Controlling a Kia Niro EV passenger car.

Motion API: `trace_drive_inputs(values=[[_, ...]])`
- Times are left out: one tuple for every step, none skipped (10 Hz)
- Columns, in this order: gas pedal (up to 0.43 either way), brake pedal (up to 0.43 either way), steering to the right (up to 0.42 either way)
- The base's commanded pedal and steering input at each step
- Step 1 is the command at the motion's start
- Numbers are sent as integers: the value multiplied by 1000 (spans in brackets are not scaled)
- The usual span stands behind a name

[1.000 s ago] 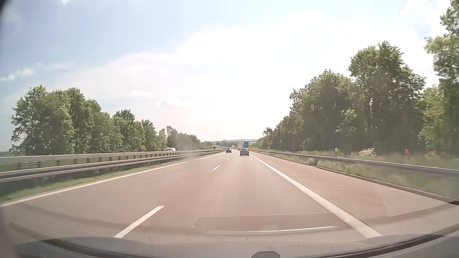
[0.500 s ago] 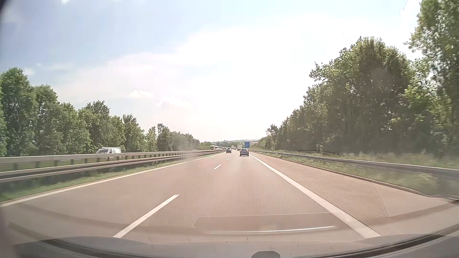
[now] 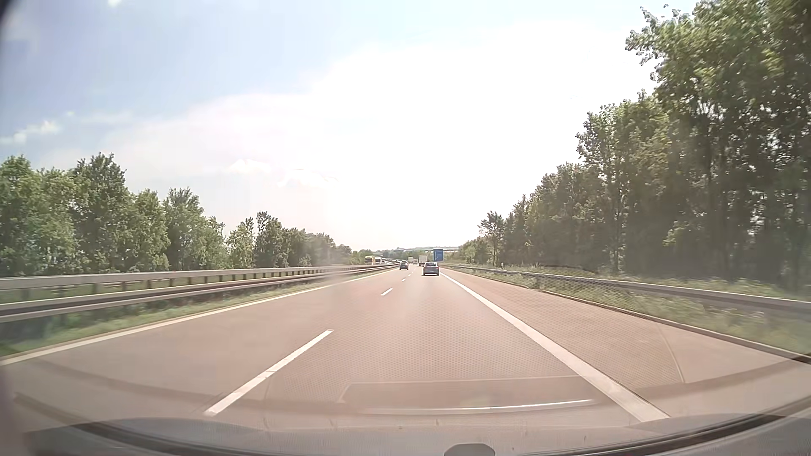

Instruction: Follow the waypoints while adhering to traffic rules and regulations

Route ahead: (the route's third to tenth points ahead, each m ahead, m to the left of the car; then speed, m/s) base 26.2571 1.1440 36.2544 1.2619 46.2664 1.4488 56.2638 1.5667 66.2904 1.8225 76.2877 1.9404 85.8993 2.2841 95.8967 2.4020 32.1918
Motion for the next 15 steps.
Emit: trace_drive_inputs(values=[[0, 0, -4], [0, 0, -4], [0, 0, -4], [0, 0, -4], [0, 0, -4], [0, 0, -4], [0, 0, -4], [8, 0, -4], [110, 0, -4], [130, 0, -4], [169, 0, -4], [189, 0, -4], [209, 0, -4], [228, 0, -4], [248, 0, -4]])
